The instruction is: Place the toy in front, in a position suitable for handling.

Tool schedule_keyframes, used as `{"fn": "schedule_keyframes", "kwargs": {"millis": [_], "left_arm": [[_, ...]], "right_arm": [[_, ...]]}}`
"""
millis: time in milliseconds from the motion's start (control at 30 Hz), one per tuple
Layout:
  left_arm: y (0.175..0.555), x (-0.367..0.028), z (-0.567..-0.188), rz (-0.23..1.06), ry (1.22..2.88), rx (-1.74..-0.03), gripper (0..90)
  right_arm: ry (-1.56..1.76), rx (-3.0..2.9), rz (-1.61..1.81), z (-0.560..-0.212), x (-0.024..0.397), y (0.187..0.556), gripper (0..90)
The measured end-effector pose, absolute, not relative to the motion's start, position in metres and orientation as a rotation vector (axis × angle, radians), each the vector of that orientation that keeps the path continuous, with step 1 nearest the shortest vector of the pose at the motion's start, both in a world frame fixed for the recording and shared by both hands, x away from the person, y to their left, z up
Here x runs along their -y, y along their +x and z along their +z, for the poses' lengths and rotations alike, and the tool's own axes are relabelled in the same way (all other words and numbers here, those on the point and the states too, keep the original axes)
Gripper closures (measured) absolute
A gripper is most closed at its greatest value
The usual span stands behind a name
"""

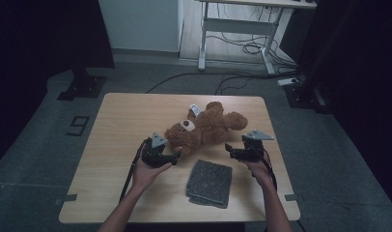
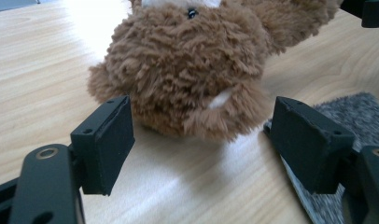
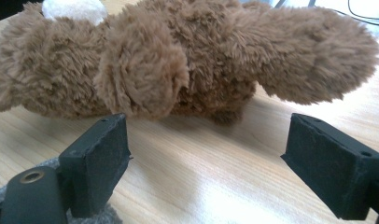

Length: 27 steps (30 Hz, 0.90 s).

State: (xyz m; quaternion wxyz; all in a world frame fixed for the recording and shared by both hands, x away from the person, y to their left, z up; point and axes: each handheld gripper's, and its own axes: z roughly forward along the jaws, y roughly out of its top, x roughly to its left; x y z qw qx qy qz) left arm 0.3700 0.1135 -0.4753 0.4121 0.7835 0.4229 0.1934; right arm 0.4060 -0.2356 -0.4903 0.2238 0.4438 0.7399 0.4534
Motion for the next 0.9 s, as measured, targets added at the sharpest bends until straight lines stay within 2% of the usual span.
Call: {"fn": "schedule_keyframes", "kwargs": {"millis": [433,700,800,833,867,900], "left_arm": [[0.396,-0.087,-0.472,0.468,1.998,-1.077,17.3],[0.404,-0.071,-0.485,0.456,2.053,-1.108,15.8],[0.407,-0.068,-0.489,0.486,2.053,-1.129,17.5],[0.407,-0.068,-0.489,0.507,2.048,-1.136,20.3],[0.407,-0.068,-0.489,0.538,2.048,-1.145,30.6],[0.408,-0.068,-0.49,0.549,2.047,-1.148,30.6]], "right_arm": [[1.169,-2.099,1.259,-0.483,0.211,0.424,13.5],[1.158,-2.151,1.267,-0.482,0.198,0.443,14.7],[1.15,-2.163,1.293,-0.486,0.194,0.449,20.1],[1.15,-2.172,1.297,-0.488,0.192,0.451,24.5],[1.131,-2.189,1.303,-0.491,0.189,0.455,34.0],[1.131,-2.189,1.303,-0.491,0.189,0.455,34.0]]}}
